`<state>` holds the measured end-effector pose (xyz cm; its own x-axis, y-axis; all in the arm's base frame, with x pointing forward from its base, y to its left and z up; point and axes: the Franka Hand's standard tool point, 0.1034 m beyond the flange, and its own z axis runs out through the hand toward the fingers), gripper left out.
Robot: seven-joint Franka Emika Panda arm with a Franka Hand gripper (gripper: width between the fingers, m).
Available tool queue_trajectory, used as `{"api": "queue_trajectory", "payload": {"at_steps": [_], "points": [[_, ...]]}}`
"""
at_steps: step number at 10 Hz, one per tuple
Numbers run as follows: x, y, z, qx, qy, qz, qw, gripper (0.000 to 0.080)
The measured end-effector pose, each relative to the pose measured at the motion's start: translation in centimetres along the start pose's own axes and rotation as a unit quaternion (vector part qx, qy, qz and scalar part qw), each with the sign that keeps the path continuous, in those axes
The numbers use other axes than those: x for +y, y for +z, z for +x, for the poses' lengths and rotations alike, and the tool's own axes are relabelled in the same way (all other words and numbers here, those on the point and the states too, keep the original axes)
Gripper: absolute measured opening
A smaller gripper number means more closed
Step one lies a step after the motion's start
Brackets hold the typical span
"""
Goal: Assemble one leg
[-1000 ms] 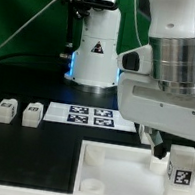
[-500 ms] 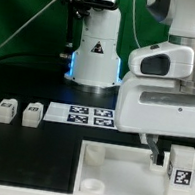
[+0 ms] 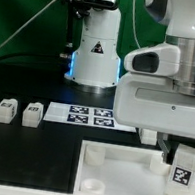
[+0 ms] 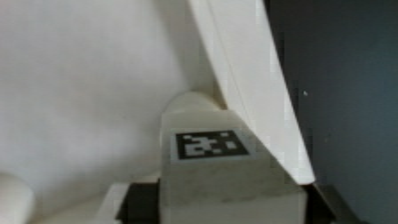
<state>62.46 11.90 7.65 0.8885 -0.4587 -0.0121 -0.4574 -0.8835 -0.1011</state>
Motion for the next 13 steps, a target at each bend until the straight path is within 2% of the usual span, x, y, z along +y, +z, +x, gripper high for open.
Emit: {"api": "queue_trajectory", "payload": {"at_steps": [2,3,4,5,6,8,9,10,11,12,13], "points": [[0.38,0.20,0.16,-0.009,0.182,0.017,0.983,0.0299],[0.38,0.32,0.07,-0.016,0.269,0.027,0.963,0.0297],[0.43,0.40,0.05,-0.025,0.373,0.041,0.927,0.0297],[0.25,0.42,-0.06,-0.037,0.440,0.047,0.896,0.0296],[0.12,0.42,-0.14,-0.039,0.465,0.047,0.883,0.0296],[0.12,0.43,-0.15,-0.039,0.462,0.047,0.885,0.0296],[0.13,0.45,-0.16,-0.039,0.461,0.047,0.885,0.0352],[0.13,0.45,-0.16,-0.038,0.448,0.047,0.892,0.0352],[0.09,0.46,-0.19,-0.038,0.447,0.047,0.893,0.0563],[-0.05,0.40,-0.20,-0.032,0.368,0.049,0.928,0.0563],[-0.29,0.30,-0.21,-0.025,0.280,0.049,0.958,0.0632]]}}
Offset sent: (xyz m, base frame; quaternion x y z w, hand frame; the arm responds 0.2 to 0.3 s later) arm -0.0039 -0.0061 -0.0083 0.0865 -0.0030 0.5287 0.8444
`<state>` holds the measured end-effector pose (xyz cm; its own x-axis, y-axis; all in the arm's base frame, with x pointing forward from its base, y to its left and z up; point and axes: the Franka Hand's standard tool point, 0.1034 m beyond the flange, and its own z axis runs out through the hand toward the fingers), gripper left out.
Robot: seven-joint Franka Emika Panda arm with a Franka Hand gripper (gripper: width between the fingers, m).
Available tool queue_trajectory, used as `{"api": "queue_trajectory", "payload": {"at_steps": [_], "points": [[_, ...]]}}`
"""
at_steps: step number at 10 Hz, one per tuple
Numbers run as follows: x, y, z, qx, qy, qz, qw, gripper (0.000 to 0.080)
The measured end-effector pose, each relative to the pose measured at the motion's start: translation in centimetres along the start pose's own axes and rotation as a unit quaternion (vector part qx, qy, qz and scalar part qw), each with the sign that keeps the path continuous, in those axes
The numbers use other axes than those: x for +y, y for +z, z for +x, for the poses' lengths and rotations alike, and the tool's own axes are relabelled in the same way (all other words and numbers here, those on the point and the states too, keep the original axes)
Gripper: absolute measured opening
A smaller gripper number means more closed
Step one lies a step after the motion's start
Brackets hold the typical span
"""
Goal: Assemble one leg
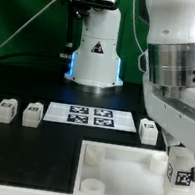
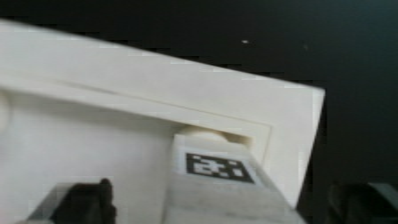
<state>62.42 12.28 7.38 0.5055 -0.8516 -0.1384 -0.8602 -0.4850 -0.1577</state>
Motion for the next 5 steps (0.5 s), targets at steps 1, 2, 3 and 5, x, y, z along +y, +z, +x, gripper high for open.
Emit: {"api": "queue_trajectory", "payload": {"at_steps": [1,2,3,5], "points": [[-0.16,-0.06,-0.11,0.005,-0.069,-0.004,0.998,0.0632],[-0.07,-0.04,0.05,0.006,-0.114,-0.005,0.993,0.0646],[-0.04,-0.06,0.14,0.005,-0.167,-0.005,0.986,0.0649],[-0.06,-0.12,0.24,0.010,-0.291,-0.012,0.957,0.0649]]}}
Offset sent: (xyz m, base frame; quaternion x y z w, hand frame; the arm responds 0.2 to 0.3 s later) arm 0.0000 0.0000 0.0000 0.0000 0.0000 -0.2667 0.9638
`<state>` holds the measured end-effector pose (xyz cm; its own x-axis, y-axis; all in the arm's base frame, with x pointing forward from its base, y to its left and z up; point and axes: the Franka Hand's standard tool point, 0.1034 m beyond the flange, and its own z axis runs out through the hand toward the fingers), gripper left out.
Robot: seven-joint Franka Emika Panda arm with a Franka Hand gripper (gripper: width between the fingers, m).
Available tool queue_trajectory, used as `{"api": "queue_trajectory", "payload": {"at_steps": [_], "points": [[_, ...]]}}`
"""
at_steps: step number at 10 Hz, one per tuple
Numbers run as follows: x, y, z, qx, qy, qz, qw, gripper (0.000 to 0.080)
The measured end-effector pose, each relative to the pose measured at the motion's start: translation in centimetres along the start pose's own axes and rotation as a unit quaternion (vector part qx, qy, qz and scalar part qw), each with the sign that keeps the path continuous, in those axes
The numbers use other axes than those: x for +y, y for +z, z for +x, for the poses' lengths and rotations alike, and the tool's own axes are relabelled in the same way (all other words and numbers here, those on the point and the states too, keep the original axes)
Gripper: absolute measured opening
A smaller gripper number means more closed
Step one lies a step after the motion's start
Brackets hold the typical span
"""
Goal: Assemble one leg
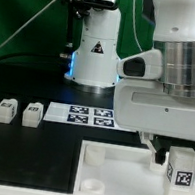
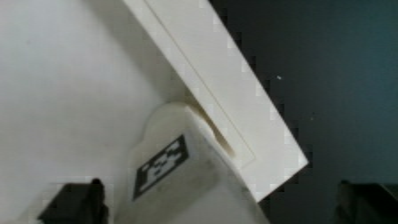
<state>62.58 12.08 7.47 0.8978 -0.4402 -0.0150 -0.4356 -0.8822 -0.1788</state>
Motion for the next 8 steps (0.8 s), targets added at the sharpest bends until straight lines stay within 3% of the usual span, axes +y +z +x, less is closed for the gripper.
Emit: {"api": "queue_trajectory", "payload": {"at_steps": [2,3,5,7,8], "points": [[0.02,0.00,0.29,0.007,-0.205,-0.025,0.978,0.0649],[0.34,0.13,0.62,0.010,-0.265,-0.028,0.964,0.0649],[0.82,0.18,0.96,0.016,-0.266,-0.028,0.963,0.0649],[0.86,0.18,0.98,0.016,-0.265,-0.028,0.964,0.0396],[0.75,0.21,0.90,0.017,-0.206,-0.024,0.978,0.0291]]}}
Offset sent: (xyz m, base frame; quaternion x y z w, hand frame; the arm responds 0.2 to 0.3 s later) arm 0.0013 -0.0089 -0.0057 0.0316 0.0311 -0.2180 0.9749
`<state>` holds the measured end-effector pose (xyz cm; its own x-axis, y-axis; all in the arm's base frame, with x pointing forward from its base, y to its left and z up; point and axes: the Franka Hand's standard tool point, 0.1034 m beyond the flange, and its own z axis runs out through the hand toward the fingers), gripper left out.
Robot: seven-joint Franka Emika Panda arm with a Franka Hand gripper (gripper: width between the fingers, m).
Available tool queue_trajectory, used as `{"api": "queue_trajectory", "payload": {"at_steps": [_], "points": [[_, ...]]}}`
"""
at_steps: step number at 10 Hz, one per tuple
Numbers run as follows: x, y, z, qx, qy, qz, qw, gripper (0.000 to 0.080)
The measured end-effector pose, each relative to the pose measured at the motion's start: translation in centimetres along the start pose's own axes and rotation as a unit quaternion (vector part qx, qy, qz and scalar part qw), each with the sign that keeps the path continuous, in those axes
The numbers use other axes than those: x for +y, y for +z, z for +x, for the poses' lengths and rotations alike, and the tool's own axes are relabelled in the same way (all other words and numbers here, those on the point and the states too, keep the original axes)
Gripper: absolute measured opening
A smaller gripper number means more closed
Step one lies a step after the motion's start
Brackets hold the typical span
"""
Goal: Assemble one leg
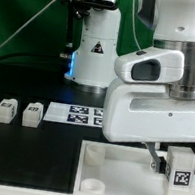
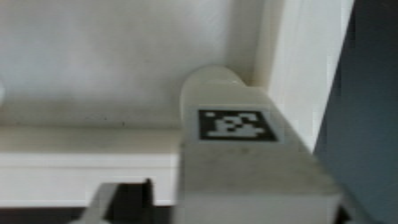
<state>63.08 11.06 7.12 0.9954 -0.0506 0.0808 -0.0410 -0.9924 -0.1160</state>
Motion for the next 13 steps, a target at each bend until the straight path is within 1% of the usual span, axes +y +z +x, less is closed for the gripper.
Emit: {"api": "queue_trajectory", "payload": {"at_steps": [2,3,4,5,6,7,8,9,10,12,13], "points": [[0.21,0.02,0.01,0.000,0.093,0.000,0.996,0.0291],[0.39,0.06,0.04,0.000,0.179,0.001,0.984,0.0291],[0.61,0.06,0.04,-0.002,0.268,0.003,0.963,0.0291],[0.65,0.10,-0.11,-0.006,0.369,0.003,0.929,0.0291],[0.59,0.14,-0.26,-0.008,0.457,-0.002,0.889,0.0291],[0.40,0.17,-0.43,-0.012,0.535,-0.002,0.845,0.0291],[0.09,0.24,-0.57,-0.017,0.595,0.002,0.804,0.0294],[0.01,0.26,-0.61,-0.021,0.616,0.006,0.787,0.0294],[-0.09,0.29,-0.65,-0.022,0.648,0.007,0.761,0.0294],[-0.08,0.32,-0.67,-0.022,0.622,0.007,0.783,0.0297],[-0.21,0.34,-0.70,-0.023,0.621,0.007,0.783,0.0540]]}}
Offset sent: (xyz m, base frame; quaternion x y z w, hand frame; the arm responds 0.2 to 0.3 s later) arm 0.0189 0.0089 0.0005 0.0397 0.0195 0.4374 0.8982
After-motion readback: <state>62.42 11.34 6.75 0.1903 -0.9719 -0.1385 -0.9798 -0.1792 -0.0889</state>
